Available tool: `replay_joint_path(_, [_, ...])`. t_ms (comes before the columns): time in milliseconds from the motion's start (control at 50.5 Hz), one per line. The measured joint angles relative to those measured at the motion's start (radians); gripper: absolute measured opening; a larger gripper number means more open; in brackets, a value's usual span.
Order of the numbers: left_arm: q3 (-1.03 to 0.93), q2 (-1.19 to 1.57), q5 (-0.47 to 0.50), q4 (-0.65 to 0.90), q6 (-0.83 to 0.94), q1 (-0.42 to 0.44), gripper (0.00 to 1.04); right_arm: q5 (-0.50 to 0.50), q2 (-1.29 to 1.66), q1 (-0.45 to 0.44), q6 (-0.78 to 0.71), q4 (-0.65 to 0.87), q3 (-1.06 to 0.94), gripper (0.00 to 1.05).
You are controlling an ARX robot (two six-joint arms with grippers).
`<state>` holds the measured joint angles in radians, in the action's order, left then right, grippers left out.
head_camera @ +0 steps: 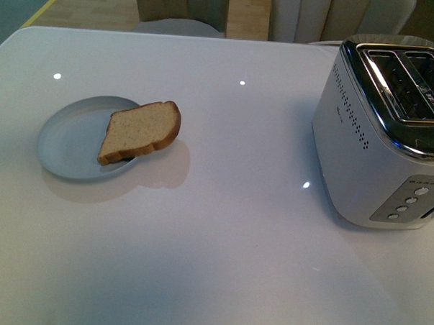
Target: Left arm holds plate, right arm toasts bread
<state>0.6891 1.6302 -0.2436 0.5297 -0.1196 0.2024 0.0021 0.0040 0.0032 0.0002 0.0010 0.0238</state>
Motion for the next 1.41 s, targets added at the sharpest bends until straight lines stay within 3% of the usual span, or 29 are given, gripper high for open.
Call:
replay_joint_path(257, [0.140, 0.271, -0.115, -0.017, 0.091, 0.095, 0.98, 0.000, 0.000, 0.000, 0.000, 0.000, 0.000, 0.96])
replay_joint_path(515, [0.305, 0.501, -0.125, -0.093, 0.142, 0.114, 0.98, 0.000, 0.000, 0.000, 0.000, 0.000, 0.000, 0.96])
replay_joint_path(970, [0.504, 0.748, -0.070, -0.227, 0.202, 0.019, 0.98, 0.000, 0.000, 0.000, 0.000, 0.000, 0.000, 0.96])
replay_joint_path(1405, [0.615, 0.802, -0.002, -0.323, 0.228, -0.018, 0.98, 0.000, 0.000, 0.000, 0.000, 0.000, 0.000, 0.96])
